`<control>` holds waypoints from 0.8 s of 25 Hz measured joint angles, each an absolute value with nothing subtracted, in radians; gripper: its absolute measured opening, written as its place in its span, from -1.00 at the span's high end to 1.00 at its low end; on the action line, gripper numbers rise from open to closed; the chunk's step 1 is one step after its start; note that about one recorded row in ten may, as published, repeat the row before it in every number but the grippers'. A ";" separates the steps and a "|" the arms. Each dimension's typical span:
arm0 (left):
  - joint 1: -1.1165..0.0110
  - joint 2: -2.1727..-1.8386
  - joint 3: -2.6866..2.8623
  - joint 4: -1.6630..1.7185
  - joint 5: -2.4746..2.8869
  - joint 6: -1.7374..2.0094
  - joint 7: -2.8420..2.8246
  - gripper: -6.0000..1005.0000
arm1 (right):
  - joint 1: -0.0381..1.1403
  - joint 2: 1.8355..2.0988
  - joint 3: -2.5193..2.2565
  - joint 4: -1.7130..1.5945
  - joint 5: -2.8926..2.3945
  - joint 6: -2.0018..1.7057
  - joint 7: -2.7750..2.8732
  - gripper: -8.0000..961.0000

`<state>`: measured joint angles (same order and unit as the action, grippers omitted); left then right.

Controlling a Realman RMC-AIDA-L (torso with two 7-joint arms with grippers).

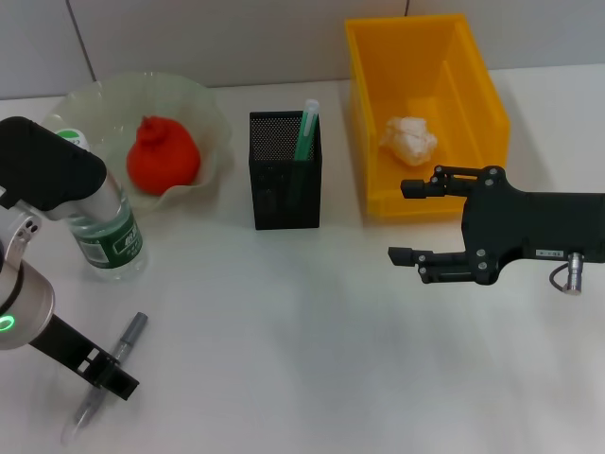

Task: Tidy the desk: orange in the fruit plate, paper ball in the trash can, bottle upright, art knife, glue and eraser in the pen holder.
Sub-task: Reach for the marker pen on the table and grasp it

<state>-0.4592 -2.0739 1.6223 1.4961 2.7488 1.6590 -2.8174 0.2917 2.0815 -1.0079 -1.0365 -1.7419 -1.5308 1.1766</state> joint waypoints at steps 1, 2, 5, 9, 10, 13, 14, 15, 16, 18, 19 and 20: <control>-0.460 -2.074 1.620 1.494 2.749 1.658 -2.819 -0.69 | 0.292 2.082 -1.008 -1.036 -1.742 -1.531 1.176 -0.58; -0.460 -2.074 1.619 1.493 2.749 1.657 -2.820 -0.66 | 0.292 2.082 -1.008 -1.036 -1.743 -1.531 1.176 -0.58; -0.461 -2.074 1.620 1.489 2.748 1.658 -2.821 -0.60 | 0.291 2.082 -1.008 -1.037 -1.743 -1.531 1.176 -0.58; -0.470 -2.074 1.627 1.469 2.745 1.663 -2.820 -0.39 | 0.292 2.082 -1.008 -1.037 -1.742 -1.531 1.176 -0.58; -0.474 -2.074 1.627 1.459 2.745 1.664 -2.821 -0.31 | 0.292 2.082 -1.009 -1.037 -1.743 -1.530 1.176 -0.58; -0.485 -2.074 1.627 1.438 2.744 1.665 -2.821 -0.15 | 0.293 2.082 -1.009 -1.037 -1.743 -1.529 1.176 -0.58; -0.485 -2.074 1.627 1.438 2.744 1.665 -2.821 -0.15 | 0.293 2.082 -1.009 -1.037 -1.743 -1.529 1.176 -0.58; -0.486 -2.074 1.628 1.438 2.744 1.663 -2.820 -0.15 | 0.293 2.082 -1.009 -1.037 -1.742 -1.529 1.176 -0.58; -0.488 -2.074 1.627 1.438 2.744 1.661 -2.820 -0.15 | 0.293 2.082 -1.009 -1.037 -1.742 -1.528 1.176 -0.58; -0.489 -2.074 1.626 1.437 2.745 1.660 -2.820 -0.16 | 0.293 2.082 -1.010 -1.037 -1.743 -1.525 1.176 -0.58; -0.491 -2.074 1.625 1.436 2.747 1.659 -2.820 -0.16 | 0.293 2.082 -1.010 -1.037 -1.742 -1.524 1.176 -0.58; -0.491 -2.074 1.624 1.435 2.747 1.658 -2.820 -0.16 | 0.293 2.082 -1.010 -1.037 -1.743 -1.523 1.176 -0.58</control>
<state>-0.4908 -2.0739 1.6237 1.4353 2.7470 1.6577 -2.8204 0.2928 2.0816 -1.0103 -1.0370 -1.7425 -1.5234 1.1764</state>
